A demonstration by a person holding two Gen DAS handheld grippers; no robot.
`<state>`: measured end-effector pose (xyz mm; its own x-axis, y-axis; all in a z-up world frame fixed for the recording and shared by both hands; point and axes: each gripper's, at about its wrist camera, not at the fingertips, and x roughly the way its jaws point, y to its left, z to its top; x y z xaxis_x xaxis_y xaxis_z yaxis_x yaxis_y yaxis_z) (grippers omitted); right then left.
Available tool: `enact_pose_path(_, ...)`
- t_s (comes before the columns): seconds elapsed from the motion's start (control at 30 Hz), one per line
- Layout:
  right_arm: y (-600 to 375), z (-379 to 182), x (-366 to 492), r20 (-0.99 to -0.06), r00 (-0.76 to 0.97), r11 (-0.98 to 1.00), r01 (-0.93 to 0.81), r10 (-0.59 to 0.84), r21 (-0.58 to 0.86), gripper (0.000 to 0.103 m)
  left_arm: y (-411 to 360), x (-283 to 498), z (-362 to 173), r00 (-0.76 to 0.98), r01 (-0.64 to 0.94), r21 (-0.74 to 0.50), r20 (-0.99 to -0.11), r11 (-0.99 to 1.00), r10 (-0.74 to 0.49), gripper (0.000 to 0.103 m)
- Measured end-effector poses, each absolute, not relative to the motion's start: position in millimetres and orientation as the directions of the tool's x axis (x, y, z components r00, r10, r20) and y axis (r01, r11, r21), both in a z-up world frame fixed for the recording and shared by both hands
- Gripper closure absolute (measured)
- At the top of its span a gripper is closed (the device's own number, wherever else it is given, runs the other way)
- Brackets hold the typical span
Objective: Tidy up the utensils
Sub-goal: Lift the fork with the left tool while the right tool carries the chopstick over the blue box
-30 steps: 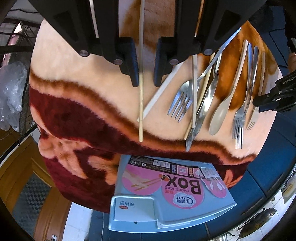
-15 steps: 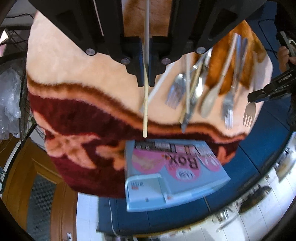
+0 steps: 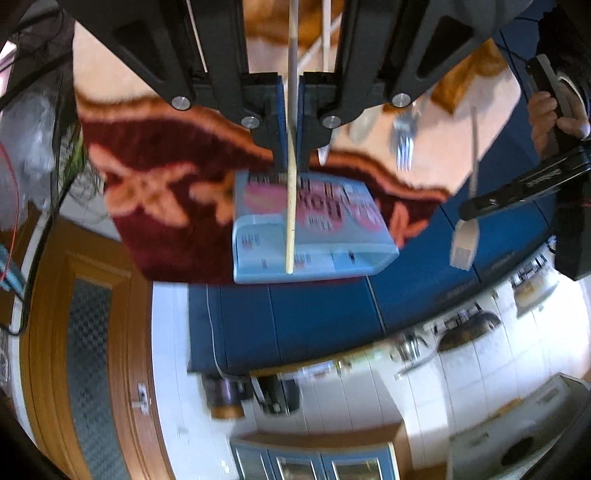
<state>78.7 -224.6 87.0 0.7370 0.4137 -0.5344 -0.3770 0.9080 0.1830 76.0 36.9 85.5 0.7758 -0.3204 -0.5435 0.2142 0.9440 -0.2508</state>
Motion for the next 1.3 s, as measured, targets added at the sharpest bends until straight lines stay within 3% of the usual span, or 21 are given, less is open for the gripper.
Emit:
enact_pose_path(0.3,-228,111,96,-0.398,0.808,0.901,-0.399,0.434,0.172,0.097,31,107,119,0.872,0.19,-0.252,-0.4,0.949,-0.281,0.098)
enact_pose_path(0.77,-220,121,157,-0.269,0.851,0.892,-0.418,0.45,0.17,0.097,10,151,144,0.968,0.132,-0.175,-0.191,0.976,-0.165,0.098)
enact_pose_path(1.3,-207,91,221,-0.229,0.881,0.909,-0.392,0.415,0.138,0.096,16,193,100,0.983,0.015,-0.206,-0.175,0.978,-0.052,0.098)
